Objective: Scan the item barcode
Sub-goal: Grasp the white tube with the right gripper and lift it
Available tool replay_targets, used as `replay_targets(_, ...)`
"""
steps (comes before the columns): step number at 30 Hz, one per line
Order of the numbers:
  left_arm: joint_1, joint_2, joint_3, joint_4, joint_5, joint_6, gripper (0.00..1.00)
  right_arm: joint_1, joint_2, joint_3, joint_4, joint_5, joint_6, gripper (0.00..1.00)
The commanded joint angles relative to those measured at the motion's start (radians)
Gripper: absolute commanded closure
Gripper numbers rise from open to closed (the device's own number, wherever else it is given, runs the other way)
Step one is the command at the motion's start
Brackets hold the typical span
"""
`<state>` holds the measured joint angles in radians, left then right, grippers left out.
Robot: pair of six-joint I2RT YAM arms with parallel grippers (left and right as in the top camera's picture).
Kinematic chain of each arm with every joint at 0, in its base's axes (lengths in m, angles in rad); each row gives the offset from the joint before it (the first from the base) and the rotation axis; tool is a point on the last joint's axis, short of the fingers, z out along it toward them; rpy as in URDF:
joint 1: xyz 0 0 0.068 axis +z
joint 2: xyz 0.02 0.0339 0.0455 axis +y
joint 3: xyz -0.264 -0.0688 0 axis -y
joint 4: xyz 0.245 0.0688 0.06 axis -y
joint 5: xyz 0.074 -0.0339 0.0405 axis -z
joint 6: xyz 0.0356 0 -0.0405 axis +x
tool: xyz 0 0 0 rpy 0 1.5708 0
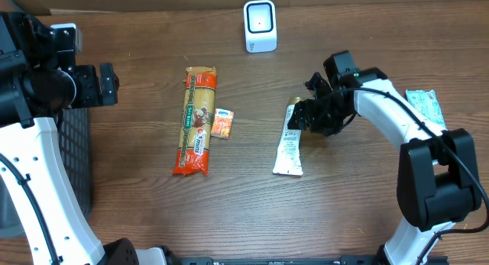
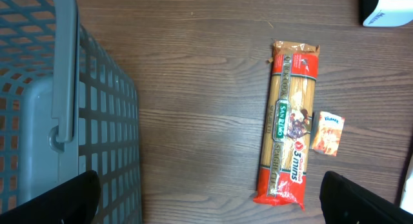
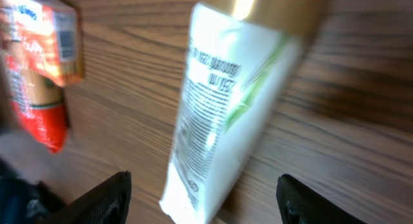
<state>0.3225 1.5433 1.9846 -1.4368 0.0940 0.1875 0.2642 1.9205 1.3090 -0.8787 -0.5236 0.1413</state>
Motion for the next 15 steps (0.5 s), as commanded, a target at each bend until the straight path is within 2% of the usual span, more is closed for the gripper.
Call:
replay_targets(1,-0.005,0.006,-0.003,0.001,0.008,0.015,0.00,0.007,-0.003,-0.095,0.081,-0.134,0.085,0.26)
replay_targets(8,-0.005,0.006,-0.003,0.001,0.008,0.015,0.00,0.035,0.005,-0.278,0.339,-0.152,0.301,0.28)
replay_targets(10,-0.005,0.006,-0.003,0.000,0.008,0.015,0.00,0.030,0.005,-0.290,0.376,-0.148,0.338,0.42)
replay_targets(12,-0.005,0.006,-0.003,0.000,0.008,0.015,0.01,0.019,0.005,-0.290,0.406,-0.139,0.373,0.73)
replay_targets(13,-0.005,0.006,-0.003,0.000,0.008,0.015,0.00,0.016,0.005,-0.290,0.414,-0.124,0.392,0.84)
replay_targets(14,-0.005,0.006,-0.003,0.000,0.008,0.015,0.00,0.014,0.005,-0.290,0.420,-0.116,0.405,0.93)
replay_targets(15,-0.005,0.006,-0.003,0.000,0.008,0.015,0.00,0.013,0.005,-0.290,0.422,-0.114,0.406,0.96)
